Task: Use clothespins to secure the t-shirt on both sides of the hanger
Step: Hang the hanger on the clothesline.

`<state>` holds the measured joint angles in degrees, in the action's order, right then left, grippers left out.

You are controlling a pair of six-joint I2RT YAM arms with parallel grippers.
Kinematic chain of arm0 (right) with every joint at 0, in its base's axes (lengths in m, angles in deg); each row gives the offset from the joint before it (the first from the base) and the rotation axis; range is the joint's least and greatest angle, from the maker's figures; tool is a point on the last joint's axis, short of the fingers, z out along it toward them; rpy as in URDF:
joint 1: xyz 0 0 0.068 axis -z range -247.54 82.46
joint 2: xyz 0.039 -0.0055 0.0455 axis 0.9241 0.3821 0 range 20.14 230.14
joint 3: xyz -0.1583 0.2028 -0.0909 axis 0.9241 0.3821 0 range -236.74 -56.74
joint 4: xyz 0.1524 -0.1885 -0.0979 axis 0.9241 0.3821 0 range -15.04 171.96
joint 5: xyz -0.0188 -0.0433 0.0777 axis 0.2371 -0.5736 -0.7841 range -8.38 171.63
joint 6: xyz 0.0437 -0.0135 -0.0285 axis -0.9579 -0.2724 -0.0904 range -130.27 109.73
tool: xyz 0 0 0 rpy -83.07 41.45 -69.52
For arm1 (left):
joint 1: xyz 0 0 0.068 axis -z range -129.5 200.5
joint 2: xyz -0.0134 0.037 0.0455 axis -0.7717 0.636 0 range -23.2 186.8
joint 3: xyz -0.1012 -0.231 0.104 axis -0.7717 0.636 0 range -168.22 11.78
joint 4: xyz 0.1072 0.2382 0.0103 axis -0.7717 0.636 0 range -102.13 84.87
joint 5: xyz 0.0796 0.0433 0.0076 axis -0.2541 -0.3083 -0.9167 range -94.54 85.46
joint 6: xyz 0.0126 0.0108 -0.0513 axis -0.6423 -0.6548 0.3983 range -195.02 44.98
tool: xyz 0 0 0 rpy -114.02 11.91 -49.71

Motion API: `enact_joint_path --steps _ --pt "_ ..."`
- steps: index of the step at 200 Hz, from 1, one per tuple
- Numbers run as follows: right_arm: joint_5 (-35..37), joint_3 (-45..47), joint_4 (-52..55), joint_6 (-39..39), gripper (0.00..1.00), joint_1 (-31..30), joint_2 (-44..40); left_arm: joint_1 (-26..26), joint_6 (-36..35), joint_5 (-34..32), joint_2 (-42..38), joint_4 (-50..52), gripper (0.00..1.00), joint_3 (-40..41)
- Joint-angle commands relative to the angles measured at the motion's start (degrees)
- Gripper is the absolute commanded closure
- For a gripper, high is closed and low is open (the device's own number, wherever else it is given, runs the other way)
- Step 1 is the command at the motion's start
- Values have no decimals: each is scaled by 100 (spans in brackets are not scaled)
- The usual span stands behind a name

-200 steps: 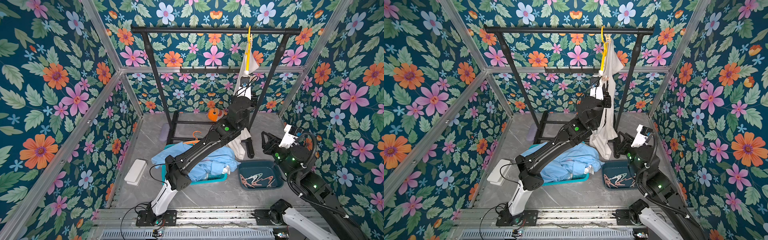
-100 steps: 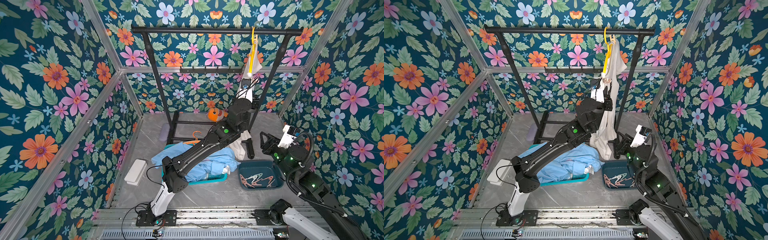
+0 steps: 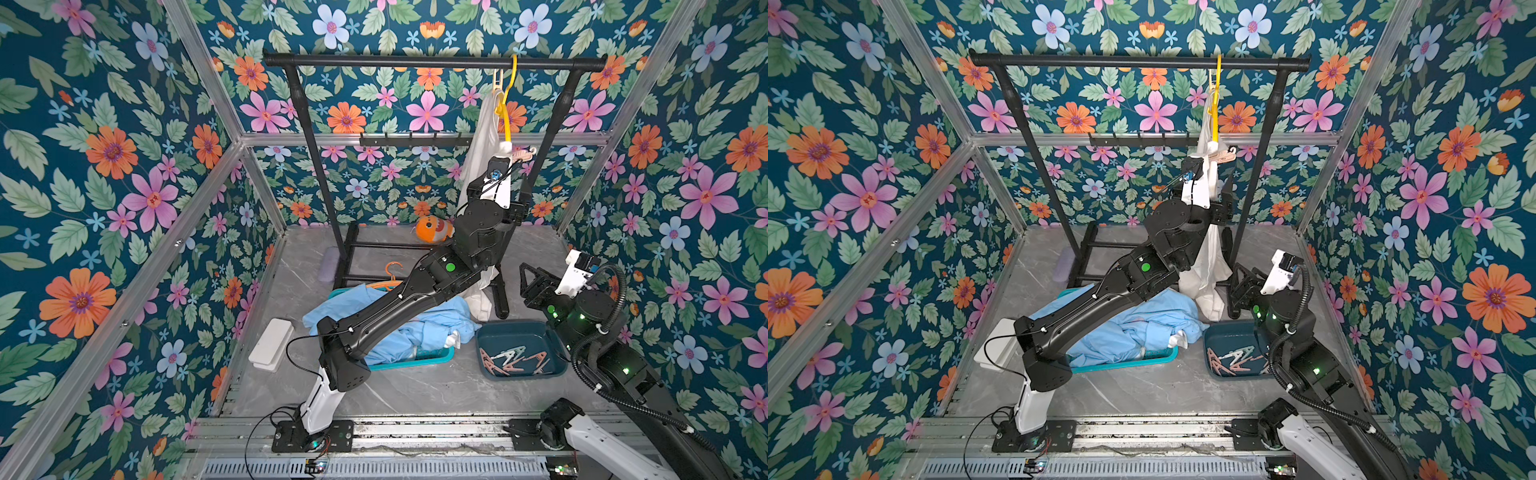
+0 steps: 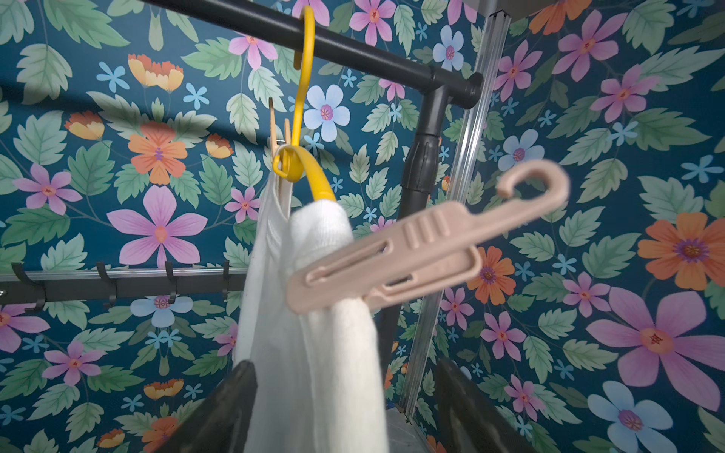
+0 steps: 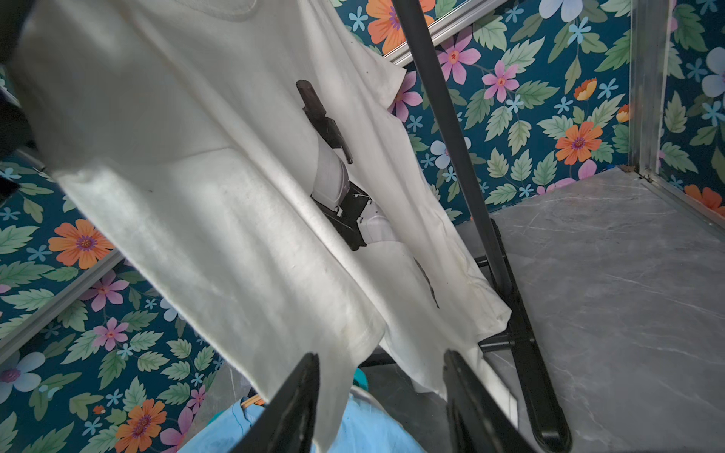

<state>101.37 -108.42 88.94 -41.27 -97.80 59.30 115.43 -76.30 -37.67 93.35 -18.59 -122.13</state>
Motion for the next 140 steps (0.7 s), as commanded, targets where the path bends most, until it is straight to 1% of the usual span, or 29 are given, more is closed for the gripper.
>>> enact_joint_path --steps 1,22,34,68,89,106,121,140 --pt "96 34 -24 132 45 -2 -24 123 -391 76 -225 -343 15 198" --pt "112 31 -19 281 44 -6 -48 246 -606 78 -538 -354 5 516" --pt "146 6 1 350 44 0 -71 283 -687 148 -778 -348 1 777" --pt "194 -35 119 566 41 -6 -223 345 -820 247 -1711 -419 0 1835" --pt "101 -46 239 745 40 -2 -347 346 -1116 287 -2395 -420 0 2678" --pt "47 -47 358 926 39 2 -445 337 -1339 18 -2968 -439 0 3415" --pt "-5 -56 490 1017 38 -6 -561 336 -1356 -167 -3506 -206 0 3975" --pt "23 -35 598 1013 37 -3 -704 304 -1064 -587 -4270 -9 0 4700"
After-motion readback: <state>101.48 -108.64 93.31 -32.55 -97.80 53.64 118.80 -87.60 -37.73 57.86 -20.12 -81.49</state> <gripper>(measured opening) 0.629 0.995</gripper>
